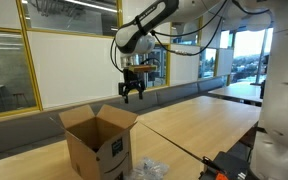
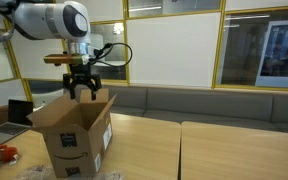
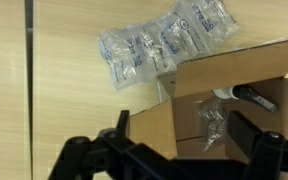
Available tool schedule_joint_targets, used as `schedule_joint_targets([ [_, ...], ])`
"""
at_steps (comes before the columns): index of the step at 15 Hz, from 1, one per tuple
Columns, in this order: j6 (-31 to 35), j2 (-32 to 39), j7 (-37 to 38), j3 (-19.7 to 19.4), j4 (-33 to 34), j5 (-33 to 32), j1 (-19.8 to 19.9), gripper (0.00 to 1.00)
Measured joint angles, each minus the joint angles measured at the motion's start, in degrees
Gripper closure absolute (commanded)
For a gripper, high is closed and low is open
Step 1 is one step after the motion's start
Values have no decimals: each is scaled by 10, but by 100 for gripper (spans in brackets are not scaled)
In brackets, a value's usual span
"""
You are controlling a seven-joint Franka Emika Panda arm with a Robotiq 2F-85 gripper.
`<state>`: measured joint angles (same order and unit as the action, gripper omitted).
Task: Put the objects on the table into the cardboard box
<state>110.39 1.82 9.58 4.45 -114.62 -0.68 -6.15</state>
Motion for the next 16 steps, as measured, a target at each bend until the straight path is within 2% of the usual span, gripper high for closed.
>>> schedule_joint_targets([
  [3, -32, -47, 34, 0, -46, -9, 0, 0],
  [8, -13, -108, 40, 9, -157, -2, 0, 0],
  [11, 63, -138, 26, 17, -238, 11, -3, 0],
  [16, 237, -153, -20, 24, -360, 34, -16, 0],
])
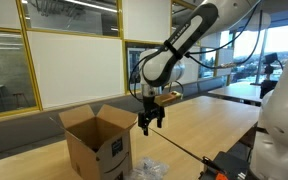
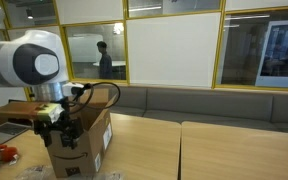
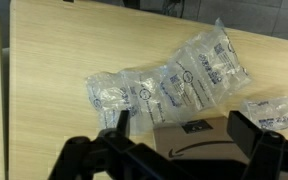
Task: Put the objects on the table into the cardboard box
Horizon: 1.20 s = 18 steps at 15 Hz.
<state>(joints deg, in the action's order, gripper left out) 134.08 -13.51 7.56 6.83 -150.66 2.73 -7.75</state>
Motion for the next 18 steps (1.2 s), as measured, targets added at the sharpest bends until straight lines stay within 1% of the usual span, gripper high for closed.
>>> schedule_joint_targets([
  [3, 87, 22, -25, 5, -51, 22, -15, 0],
  [5, 132, 55, -41, 8, -68, 39, -26, 0],
  [9, 200, 140, -79, 15, -69, 84, -38, 0],
  [12, 232, 207, -81, 26, -56, 90, -39, 0],
  [13, 245, 229, -68, 27, -50, 78, -40, 0],
  [15, 278, 270, -14, 23, -36, 37, -46, 0],
  [18, 328, 320, 65, -7, -15, -10, -79, 0],
])
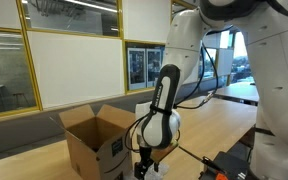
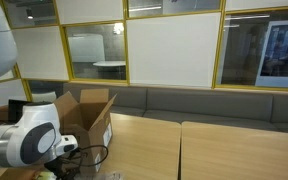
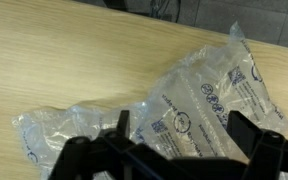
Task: Put the objects on the table into the cardboard box
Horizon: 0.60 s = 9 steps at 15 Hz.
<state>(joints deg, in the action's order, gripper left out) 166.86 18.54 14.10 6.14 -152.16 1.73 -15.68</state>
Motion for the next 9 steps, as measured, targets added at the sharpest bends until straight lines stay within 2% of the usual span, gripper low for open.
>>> schedule_joint_targets([
  [4, 51, 51, 54, -53, 26, -15, -64, 0],
  [9, 109, 103, 60, -67, 49, -7, -84, 0],
])
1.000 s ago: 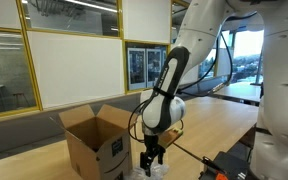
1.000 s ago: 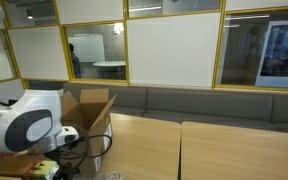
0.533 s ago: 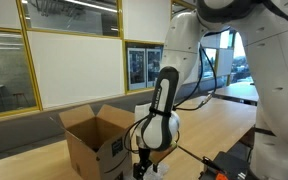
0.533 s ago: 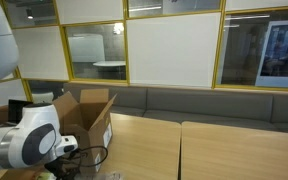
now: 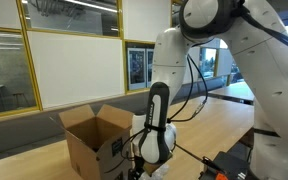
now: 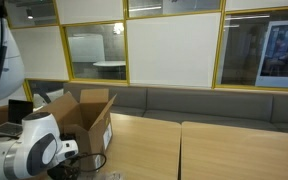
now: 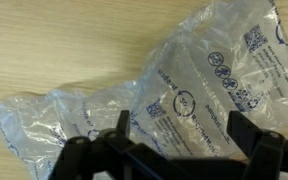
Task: Put the objects on the table into the cardboard box
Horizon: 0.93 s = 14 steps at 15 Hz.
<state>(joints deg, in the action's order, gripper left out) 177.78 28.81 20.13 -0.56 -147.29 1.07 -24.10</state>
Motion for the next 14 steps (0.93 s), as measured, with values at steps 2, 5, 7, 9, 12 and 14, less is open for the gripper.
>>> schedule_joint_targets([
  [2, 21, 18, -5, 15, 7, 7, 10, 0],
  [5, 57, 45, -35, 80, 17, 9, 66, 0],
  [7, 80, 62, -64, 123, 22, 8, 106, 0],
  [9, 94, 79, -92, 153, 25, 2, 139, 0],
  [12, 102, 104, -132, 167, 30, -12, 169, 0],
  [14, 104, 118, -158, 164, 32, -21, 178, 0],
])
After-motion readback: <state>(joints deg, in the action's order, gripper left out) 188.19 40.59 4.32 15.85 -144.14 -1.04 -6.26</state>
